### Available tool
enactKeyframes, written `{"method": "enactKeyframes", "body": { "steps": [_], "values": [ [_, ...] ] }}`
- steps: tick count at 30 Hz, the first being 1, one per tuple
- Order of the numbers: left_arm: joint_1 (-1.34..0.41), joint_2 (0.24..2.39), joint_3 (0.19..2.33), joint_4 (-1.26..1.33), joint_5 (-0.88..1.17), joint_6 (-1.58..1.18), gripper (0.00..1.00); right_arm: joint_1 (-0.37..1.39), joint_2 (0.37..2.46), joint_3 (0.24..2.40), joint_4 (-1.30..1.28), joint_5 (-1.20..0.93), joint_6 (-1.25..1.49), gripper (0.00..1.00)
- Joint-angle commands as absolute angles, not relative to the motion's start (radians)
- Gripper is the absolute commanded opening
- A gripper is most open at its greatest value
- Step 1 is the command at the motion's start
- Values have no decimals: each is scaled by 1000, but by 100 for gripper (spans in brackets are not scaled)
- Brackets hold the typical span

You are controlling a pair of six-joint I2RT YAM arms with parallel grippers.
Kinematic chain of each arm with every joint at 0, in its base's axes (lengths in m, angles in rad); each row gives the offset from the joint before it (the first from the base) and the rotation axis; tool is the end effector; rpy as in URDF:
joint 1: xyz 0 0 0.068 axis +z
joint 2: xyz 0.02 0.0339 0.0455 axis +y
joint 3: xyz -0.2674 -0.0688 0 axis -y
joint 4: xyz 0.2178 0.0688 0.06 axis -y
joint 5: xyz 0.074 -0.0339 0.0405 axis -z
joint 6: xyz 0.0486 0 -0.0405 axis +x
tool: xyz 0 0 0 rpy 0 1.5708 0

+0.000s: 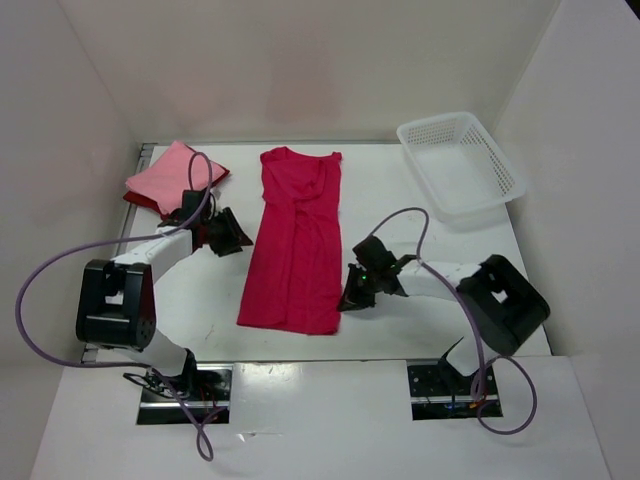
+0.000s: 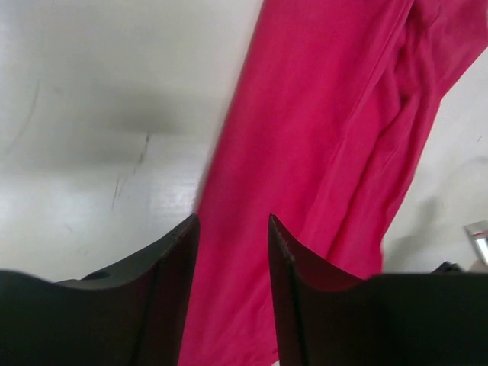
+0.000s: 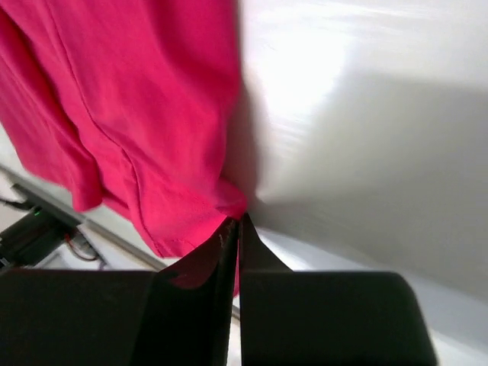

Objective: Fold and stack the t-shirts

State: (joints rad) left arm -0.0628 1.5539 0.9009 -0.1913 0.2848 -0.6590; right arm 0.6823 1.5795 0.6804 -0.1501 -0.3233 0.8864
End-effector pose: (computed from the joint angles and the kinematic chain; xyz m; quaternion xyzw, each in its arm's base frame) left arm 0.3036 -0.0328 0.2060 -0.2236 0.8993 -0.2483 0.2822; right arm 0.1957 0.1789 0.1436 0.0559 0.9529 0.2898 0.0703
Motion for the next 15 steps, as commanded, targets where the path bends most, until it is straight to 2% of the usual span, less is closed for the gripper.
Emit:
{"method": "enactKeyframes", "body": {
  "steps": [1,4,5,6,8,9,11,12,15],
  "values": [
    [-75,1480,859,-265,311,-637,50,625,1430,589,-265,-255,813,4],
    [-95,1427,822,-331,336,-626,55,624,1352,554,-276,-290,833,17],
    [-106,1387,798,-351,336,-626,57,624,1342,554,-287,-299,842,24],
    [-126,1367,784,-386,336,-626,57,624,1332,554,-287,-299,851,36],
    [-152,1313,758,-437,336,-655,62,624,1276,543,-313,-299,860,44],
    [-214,1302,758,-457,322,-655,62,624,1258,543,-313,-310,870,48],
    [-267,1293,758,-504,322,-713,62,624,1217,517,-313,-331,896,51],
    [-276,1264,720,-518,322,-756,54,652,1207,500,-313,-353,925,51],
    [-320,1223,715,-564,203,-796,39,713,1198,482,-279,-353,968,52]
  ]
}}
